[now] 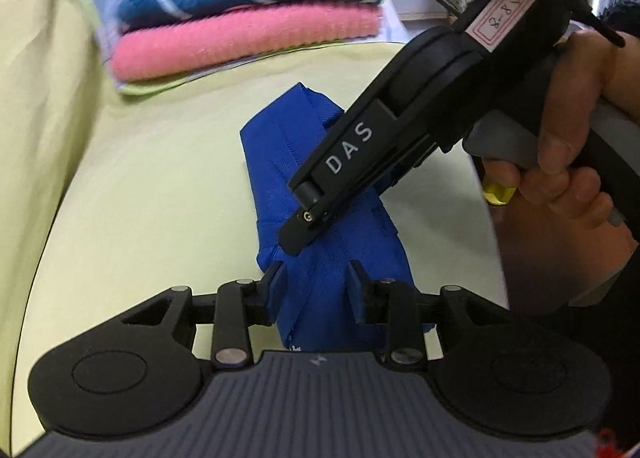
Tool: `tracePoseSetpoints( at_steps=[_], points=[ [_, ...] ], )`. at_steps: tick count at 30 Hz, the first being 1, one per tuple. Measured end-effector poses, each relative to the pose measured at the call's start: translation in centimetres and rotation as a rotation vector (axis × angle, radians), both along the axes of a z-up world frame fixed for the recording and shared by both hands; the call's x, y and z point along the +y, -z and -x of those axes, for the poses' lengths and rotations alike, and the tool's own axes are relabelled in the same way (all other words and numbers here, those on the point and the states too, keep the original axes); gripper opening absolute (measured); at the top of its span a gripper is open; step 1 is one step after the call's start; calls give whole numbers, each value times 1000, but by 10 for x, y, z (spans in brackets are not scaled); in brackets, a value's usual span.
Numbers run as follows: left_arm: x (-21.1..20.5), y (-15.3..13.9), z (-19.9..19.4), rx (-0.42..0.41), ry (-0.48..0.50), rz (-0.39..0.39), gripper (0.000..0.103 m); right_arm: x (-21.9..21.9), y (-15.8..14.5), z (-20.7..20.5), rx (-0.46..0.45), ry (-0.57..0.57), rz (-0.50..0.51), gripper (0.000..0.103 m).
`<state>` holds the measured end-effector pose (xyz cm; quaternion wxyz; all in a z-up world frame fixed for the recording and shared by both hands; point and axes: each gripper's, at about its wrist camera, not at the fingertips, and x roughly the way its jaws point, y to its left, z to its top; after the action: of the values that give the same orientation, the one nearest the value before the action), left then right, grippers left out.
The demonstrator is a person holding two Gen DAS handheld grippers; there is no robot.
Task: Fold shopping bag
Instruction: 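Carry the folded bag with the right gripper into the cardboard box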
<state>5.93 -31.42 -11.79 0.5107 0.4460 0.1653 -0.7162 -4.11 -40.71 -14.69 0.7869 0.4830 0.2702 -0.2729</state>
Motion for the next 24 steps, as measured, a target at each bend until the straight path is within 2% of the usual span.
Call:
tracePoseSetpoints(
  at_steps=[6,9,15,24],
  points=[
    [-41,12,58,-11,99,-16,40,-24,0,68,14,96,10,49],
    [-62,17,89,-13,149,-25,40,-39,8,100,14,151,-24,49],
    [-100,24,159,-20,259,-47,40,-63,16,179,24,244,-10,49],
    [-143,36,269,2,407,-57,40,-96,20,304,87,386,40,49]
  ],
)
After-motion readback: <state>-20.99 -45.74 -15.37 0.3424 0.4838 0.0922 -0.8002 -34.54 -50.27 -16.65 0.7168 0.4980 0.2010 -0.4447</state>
